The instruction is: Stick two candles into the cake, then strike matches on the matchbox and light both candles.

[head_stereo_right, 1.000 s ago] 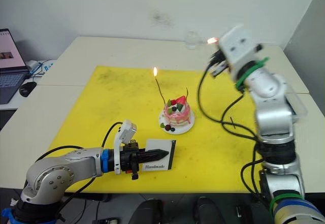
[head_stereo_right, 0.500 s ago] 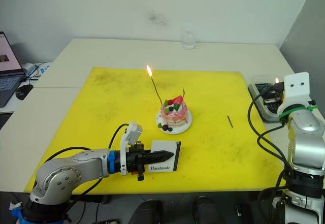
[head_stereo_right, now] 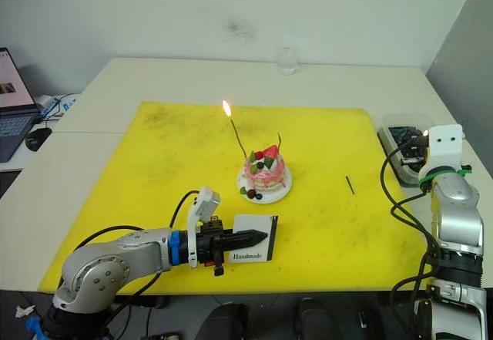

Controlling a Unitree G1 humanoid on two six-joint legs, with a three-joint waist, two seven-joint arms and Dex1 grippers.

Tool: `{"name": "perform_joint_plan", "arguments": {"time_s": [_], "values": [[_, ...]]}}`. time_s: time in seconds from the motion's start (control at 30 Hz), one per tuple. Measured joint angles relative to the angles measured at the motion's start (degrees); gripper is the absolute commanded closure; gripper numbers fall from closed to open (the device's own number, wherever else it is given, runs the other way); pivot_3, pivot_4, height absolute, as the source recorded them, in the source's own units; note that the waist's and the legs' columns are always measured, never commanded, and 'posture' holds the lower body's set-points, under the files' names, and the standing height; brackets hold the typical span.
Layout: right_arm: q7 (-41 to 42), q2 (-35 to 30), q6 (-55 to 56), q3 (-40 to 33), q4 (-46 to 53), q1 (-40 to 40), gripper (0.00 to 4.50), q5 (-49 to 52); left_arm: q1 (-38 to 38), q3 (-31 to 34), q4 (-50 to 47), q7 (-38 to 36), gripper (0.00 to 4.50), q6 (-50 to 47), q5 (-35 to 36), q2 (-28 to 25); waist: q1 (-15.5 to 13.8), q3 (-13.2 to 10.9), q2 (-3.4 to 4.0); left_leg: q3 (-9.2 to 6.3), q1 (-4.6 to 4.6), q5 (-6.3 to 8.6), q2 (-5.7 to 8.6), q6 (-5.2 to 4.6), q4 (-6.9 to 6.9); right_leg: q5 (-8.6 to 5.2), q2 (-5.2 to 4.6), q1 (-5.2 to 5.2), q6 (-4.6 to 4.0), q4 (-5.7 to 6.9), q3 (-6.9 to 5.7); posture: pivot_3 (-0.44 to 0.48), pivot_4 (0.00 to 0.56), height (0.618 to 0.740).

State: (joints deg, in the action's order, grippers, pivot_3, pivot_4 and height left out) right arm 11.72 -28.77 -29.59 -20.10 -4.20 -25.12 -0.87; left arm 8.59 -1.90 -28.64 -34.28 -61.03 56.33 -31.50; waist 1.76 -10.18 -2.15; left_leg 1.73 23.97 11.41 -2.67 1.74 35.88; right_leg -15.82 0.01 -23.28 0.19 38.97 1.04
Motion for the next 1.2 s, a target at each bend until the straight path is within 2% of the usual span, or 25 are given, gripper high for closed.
{"name": "perform_joint_plan", "arguments": {"time_s": [0.3,0.33,0.43,0.6,0.83,1.0,1.2], "values": [[-2.12,0.52,0.33,0.00,2.52,1.74,0.17,0.52,0.17,0.00,0.01,-0.02,4.50,0.00,0.00,-0.10,-0.05,0.00,0.00,-0.02,0.00,0.00,0.00,0.00,0.01,0.00,0.00,0.01,0.01,0.01,-0.01,0.000,0.150,0.740],[-2.30,0.54,0.34,-0.01,3.42,2.07,0.04,0.52,0.19,0.00,0.01,0.00,4.50,0.00,0.00,-0.09,-0.06,0.00,0.00,-0.02,0.01,0.00,0.00,0.00,0.01,0.00,0.00,0.01,0.00,0.01,-0.02,0.000,0.150,0.740],[-2.54,0.49,0.55,-0.21,8.34,4.11,0.04,0.86,0.25,0.04,0.00,0.18,4.50,0.00,0.00,-0.07,-0.09,0.00,0.01,-0.03,0.01,0.00,0.00,0.00,0.00,0.00,0.00,0.00,0.01,0.00,-0.02,0.000,0.150,0.740],[1.84,-0.66,0.12,-1.01,20.93,8.31,0.04,5.15,0.17,0.17,-0.02,0.48,4.50,0.00,0.01,-0.27,-0.06,-0.02,0.05,-0.04,0.00,0.00,-0.03,0.00,0.01,0.00,-0.01,0.01,0.02,0.00,-0.03,0.000,0.150,0.740],[11.09,-1.46,-6.26,-0.80,36.53,16.94,0.04,18.09,-0.03,0.33,-0.04,0.47,4.50,-0.01,0.05,-0.71,-0.16,-0.01,0.04,-0.09,-0.02,0.00,-0.05,0.00,0.02,-0.01,-0.09,0.06,0.02,0.00,-0.07,0.000,0.150,0.740],[10.63,2.30,-7.48,4.78,37.67,23.26,0.04,18.89,-0.01,0.66,-0.04,0.42,4.50,-0.02,0.05,-0.88,-0.09,0.00,0.03,-0.06,-0.04,0.00,-0.04,0.00,0.04,0.00,-0.13,0.05,0.02,0.01,-0.04,0.000,0.150,0.740],[8.95,5.06,-2.91,10.61,30.96,22.19,0.04,15.41,0.07,0.82,-0.04,0.06,4.50,-0.11,0.05,-1.45,-0.06,-0.01,0.04,-0.05,-0.04,0.00,-0.01,0.00,0.06,0.01,-0.13,0.05,0.03,0.00,-0.04,0.000,0.150,0.740]]}}
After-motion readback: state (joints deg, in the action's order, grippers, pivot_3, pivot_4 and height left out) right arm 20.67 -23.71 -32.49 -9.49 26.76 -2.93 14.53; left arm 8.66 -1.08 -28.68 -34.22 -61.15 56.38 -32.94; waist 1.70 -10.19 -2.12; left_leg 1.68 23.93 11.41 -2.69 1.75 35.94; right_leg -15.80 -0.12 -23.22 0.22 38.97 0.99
